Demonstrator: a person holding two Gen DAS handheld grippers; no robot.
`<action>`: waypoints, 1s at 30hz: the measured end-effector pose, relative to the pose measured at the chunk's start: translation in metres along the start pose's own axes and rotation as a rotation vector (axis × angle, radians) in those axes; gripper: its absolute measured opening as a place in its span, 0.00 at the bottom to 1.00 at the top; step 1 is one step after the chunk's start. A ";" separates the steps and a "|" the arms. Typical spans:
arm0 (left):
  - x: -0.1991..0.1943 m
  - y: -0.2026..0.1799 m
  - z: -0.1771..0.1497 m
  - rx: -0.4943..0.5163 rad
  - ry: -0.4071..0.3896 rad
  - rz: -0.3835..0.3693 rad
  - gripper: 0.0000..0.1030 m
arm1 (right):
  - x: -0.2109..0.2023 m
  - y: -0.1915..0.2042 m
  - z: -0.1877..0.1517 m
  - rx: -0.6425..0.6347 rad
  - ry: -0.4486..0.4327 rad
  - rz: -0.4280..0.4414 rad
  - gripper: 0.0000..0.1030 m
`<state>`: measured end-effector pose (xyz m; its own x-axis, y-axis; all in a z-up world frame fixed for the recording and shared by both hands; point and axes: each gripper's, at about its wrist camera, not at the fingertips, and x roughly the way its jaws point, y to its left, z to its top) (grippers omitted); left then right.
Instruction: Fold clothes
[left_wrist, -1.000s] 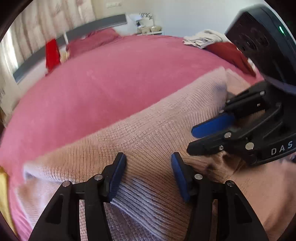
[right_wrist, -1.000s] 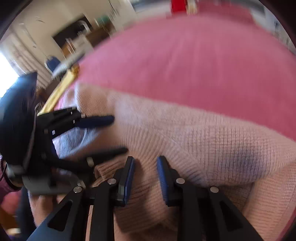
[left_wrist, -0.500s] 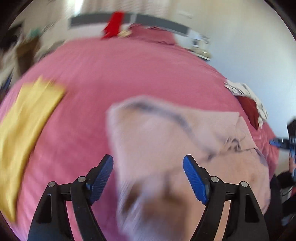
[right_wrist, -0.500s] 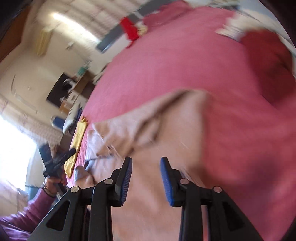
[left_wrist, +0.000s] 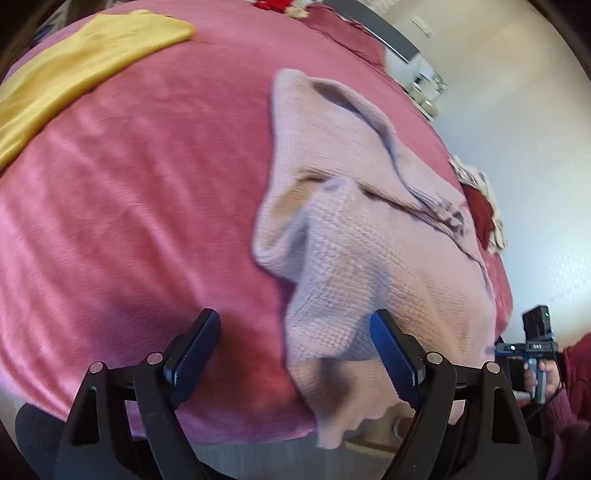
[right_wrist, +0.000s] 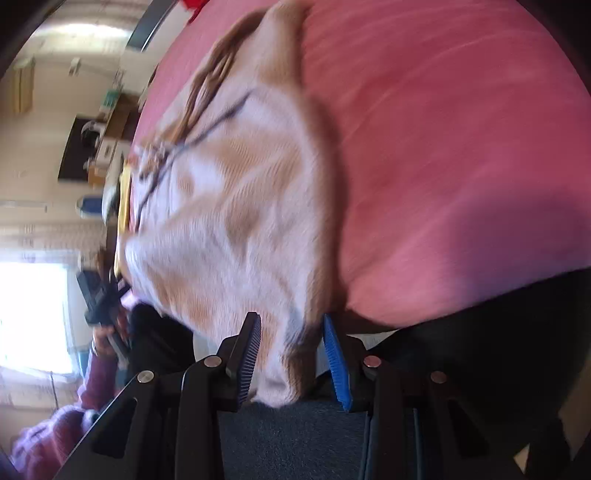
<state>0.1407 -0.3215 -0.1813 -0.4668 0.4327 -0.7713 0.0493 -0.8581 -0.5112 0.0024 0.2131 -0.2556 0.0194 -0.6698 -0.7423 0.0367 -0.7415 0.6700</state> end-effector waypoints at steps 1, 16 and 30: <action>0.003 -0.004 0.000 0.015 0.012 -0.013 0.81 | 0.005 0.001 0.000 -0.001 0.016 0.018 0.35; 0.025 -0.055 -0.022 0.304 0.235 -0.141 0.96 | 0.030 0.021 -0.003 -0.093 0.096 0.032 0.42; 0.036 -0.054 -0.013 0.263 0.238 -0.177 0.96 | 0.075 0.012 0.002 -0.144 0.259 -0.152 0.14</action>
<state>0.1330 -0.2559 -0.1862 -0.2281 0.6062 -0.7619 -0.2559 -0.7924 -0.5538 0.0022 0.1538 -0.3033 0.2552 -0.5058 -0.8240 0.1987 -0.8066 0.5567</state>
